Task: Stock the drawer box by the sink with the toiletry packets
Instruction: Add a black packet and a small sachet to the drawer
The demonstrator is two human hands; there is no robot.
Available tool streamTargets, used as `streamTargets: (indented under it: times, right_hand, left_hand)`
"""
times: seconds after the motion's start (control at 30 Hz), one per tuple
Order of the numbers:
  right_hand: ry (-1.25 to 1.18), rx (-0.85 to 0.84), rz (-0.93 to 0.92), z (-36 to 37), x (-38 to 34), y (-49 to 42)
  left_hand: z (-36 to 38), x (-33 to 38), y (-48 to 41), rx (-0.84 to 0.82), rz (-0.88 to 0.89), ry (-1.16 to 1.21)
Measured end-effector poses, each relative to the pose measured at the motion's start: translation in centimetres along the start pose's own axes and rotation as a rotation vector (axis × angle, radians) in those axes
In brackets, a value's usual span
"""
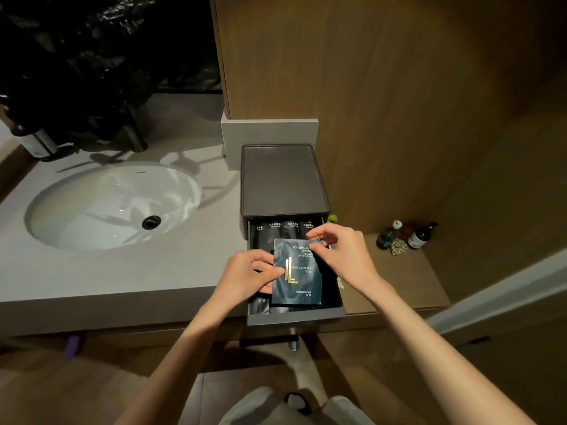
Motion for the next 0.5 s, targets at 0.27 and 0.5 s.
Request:
streamTargets:
  times: [0.27, 0.5]
  right_hand:
    - [0.108, -0.004, 0.092, -1.8, 3.2, 2.8]
    - [0.075, -0.064, 0.228, -1.0, 5.5, 4.3]
  left_hand:
    - [1.8, 0.5, -0.8, 0.006, -0.014, -0.100]
    - [4.3, 0.2, -1.0, -0.029, -0.168, -0.081]
Point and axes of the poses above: each hand's wrist, its own y-axis away from the middle knuckle, its own z-axis out of the palm, x = y × z, the point moved 4 cm from there along -y, towards the middle knuckle, and after that the axes turned 12 degrees about -y, right-handed, at the moved point
